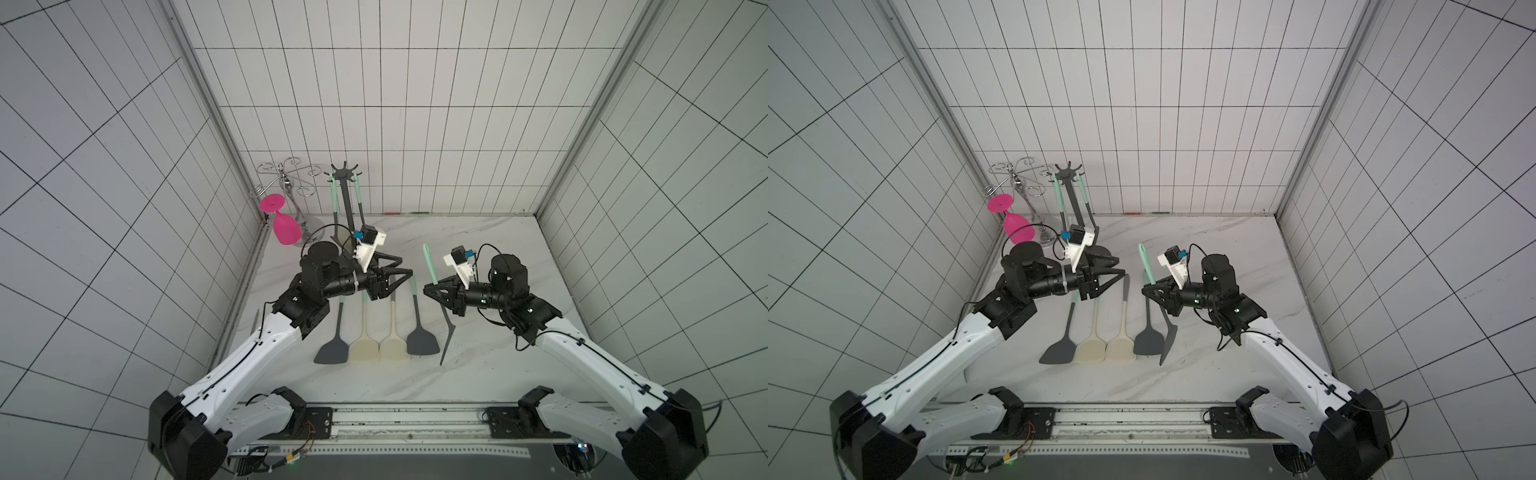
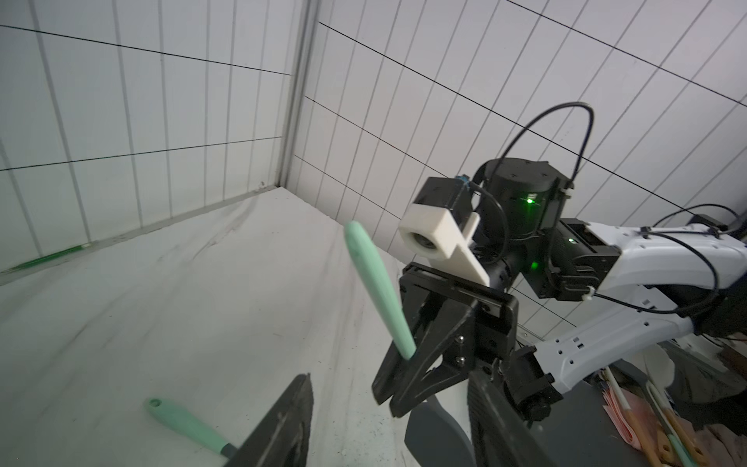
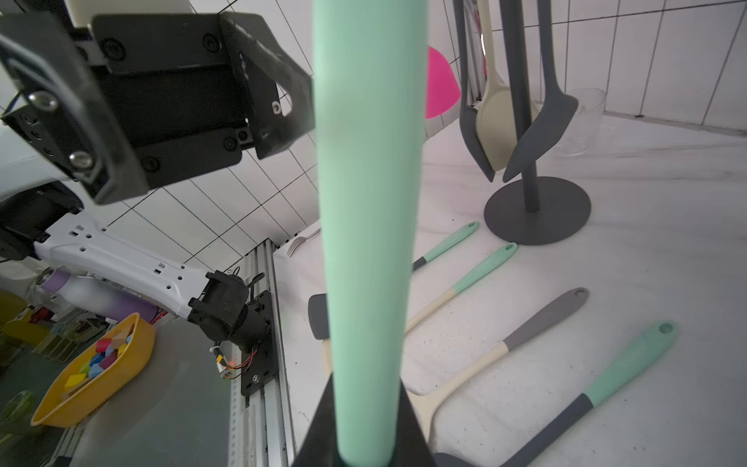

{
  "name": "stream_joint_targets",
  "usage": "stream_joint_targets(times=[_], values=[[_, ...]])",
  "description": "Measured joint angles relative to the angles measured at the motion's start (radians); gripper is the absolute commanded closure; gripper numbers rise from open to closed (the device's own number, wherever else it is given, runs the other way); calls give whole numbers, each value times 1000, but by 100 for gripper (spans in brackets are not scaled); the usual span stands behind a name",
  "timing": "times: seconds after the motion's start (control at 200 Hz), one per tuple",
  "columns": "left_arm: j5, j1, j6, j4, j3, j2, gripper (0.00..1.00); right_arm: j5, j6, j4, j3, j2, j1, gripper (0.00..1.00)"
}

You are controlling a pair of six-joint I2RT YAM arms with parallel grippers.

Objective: Take the spatula off the kitchen utensil rack
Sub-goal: Place the spatula at the center of the board.

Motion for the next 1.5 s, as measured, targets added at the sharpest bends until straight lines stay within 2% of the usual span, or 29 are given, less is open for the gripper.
stream_joint_targets(times=[0.11, 0.28, 0.36, 0.46, 0.53, 0.625, 0.7, 0.755, 0.92, 1.064, 1.239, 1.369, 1.444, 1.469, 1.499], values=[[4, -54, -60, 98, -1, 69, 44, -41, 24, 20, -13, 2, 0, 100], [-11, -63, -183, 211, -1, 184, 53, -72, 40, 44, -14, 2, 0, 100], [-27, -63, -250, 243, -1, 221, 69, -71, 40, 42, -14, 2, 0, 100], [-31, -73, -305, 275, 2, 237, 100, -53, 33, 19, -19, 4, -5, 100], [-46, -76, -324, 272, 4, 243, 100, -20, 19, 6, -19, 7, -6, 100], [-81, -78, -336, 246, 5, 246, 100, 21, 1, -18, -19, 13, -5, 64], [-147, -77, -340, 220, 6, 245, 100, 90, -19, -67, -18, 13, 6, 49], [-222, -73, -343, 186, 9, 241, 100, 178, -38, -110, -16, 12, 23, 45], [-519, -71, -415, 23, 19, 219, 100, 565, -70, -228, -1, -15, 132, 43], [-673, -66, -497, -64, 25, 212, 100, 846, -109, -245, 24, -26, 278, 42], [-723, -67, -575, -108, 81, 229, 94, 1041, -169, -217, 67, 62, 421, 39], [-714, -67, -620, -111, 107, 243, 95, 1144, -214, -210, 124, 194, 454, 39], [-708, -64, -639, -120, 107, 243, 97, 1195, -240, -209, 147, 246, 455, 44], [-708, -64, -642, -123, 108, 243, 98, 1212, -252, -209, 155, 261, 455, 48], [-707, -64, -644, -128, 108, 243, 98, 1228, -265, -209, 161, 274, 455, 58]])
